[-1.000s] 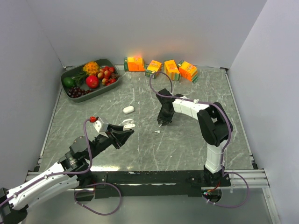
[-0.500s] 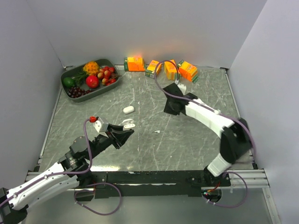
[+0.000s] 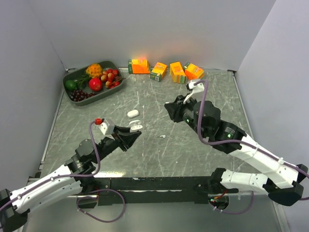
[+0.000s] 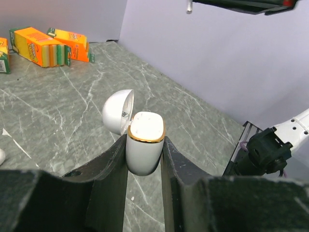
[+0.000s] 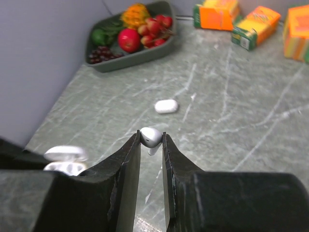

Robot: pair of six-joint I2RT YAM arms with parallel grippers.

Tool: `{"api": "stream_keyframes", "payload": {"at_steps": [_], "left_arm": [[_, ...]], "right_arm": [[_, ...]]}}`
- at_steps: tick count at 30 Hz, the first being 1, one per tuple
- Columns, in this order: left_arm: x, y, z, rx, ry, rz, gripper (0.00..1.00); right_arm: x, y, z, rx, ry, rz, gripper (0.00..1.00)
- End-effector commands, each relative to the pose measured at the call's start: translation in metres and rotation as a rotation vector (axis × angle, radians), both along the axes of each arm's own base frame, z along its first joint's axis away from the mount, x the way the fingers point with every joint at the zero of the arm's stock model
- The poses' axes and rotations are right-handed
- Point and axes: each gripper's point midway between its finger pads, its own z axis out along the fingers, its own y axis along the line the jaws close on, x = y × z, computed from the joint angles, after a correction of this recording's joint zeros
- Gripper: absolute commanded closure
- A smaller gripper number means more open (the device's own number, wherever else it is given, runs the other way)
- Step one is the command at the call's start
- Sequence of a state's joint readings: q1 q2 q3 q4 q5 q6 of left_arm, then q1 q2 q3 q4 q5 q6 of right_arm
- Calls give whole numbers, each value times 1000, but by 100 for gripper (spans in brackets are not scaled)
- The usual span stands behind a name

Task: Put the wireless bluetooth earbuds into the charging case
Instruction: Place the earbud in the charging case.

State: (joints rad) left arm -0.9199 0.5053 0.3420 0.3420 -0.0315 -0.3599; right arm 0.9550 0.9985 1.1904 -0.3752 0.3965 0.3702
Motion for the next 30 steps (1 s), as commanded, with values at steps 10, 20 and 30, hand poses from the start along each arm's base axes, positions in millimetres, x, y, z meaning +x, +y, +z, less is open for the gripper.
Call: {"api": "stream_keyframes", "payload": {"at_steps": [10,20,30], "left_arm": [[-1,-4,53,-151,-193,-14,99],[-4,-9,43,-131,-231,-38,99],[-1,-14,43,-127,-204,-43,99]], "right_arm": [[-35,48,-3,35,-92,200,100],[-51,62,20,156,-273,227,100],[-57,74,27,127,-332,232,100]]}}
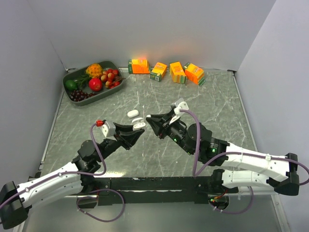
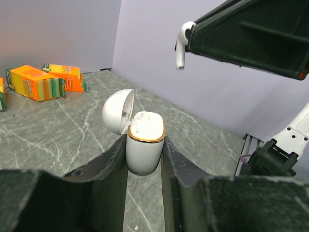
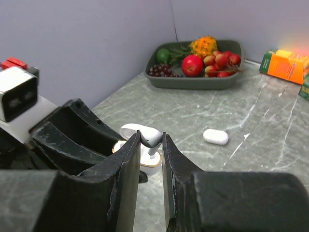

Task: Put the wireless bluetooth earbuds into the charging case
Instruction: Place the earbud in the charging case.

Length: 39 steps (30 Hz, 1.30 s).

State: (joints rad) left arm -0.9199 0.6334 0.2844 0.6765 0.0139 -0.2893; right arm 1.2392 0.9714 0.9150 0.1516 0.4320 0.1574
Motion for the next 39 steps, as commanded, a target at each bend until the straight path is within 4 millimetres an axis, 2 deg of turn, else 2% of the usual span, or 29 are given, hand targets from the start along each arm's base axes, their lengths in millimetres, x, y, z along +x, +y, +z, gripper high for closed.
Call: {"api": "stream_keyframes", "payload": {"at_steps": [1,12,25,39], "left_arm": [[-5,-1,25,-56,-49,-21,99],[-7,-2,29,-69,-41,-37,99],[-10,3,31,-85,-59,-35,99],[-11,2,32,-86,-59,-40,99]], "right_arm": [[-2,1,25,52,-70,-22,100],[-5,13,9,-1,-88,-26,100],[-3,15,-12,-53,-64,-36,100],[-5,23,-19,-70,-42,-17,100]]}}
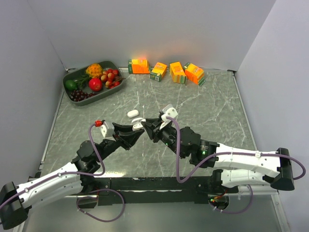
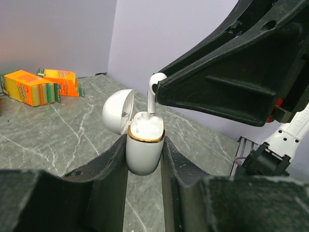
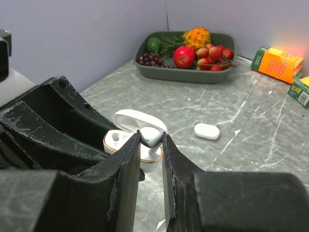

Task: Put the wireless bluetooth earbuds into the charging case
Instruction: Place the earbud in the charging case.

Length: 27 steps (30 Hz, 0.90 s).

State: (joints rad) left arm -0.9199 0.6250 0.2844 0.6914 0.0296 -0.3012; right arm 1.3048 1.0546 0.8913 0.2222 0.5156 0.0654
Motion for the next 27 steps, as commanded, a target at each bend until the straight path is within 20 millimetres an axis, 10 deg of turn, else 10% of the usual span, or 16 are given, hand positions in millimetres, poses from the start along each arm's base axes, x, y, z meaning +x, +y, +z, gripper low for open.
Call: {"api": "stream_keyframes", "payload": {"at_steps": [1,27], "left_arm": [[-7,2,25,-66,-48,-23,99],[-6,2,27,-70,-47,-18,99]], "right_arm": [[-3,4,5,27,8,9,100],[-2,5,-3,-11,36,0,96]]}}
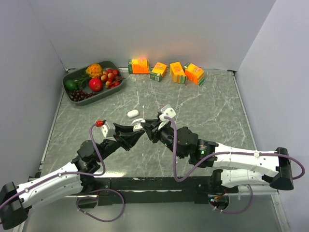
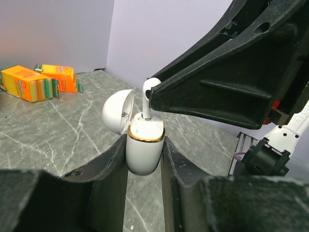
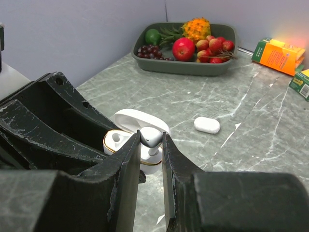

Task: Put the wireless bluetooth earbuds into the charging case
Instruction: Place the earbud in the charging case.

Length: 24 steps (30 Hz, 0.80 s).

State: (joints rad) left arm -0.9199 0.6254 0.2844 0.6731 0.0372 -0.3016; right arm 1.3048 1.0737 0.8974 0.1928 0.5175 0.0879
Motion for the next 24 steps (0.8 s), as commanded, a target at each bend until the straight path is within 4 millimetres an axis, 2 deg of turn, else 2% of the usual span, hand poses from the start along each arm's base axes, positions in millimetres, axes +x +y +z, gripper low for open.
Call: {"api": "stream_keyframes", "payload": {"at_steps": [1,17,24], "left_arm": [[-6,3,32,-88,-58,-13,99],[-7,3,35,-115,-69,-19,99],[-7,4,33,-119,-69,-17,99]], "right_arm": [[-3,1,7,12,10,1,96],[-3,-3,15,62,24,-8,93],[-3,-7,21,78,30,-21,75]]}}
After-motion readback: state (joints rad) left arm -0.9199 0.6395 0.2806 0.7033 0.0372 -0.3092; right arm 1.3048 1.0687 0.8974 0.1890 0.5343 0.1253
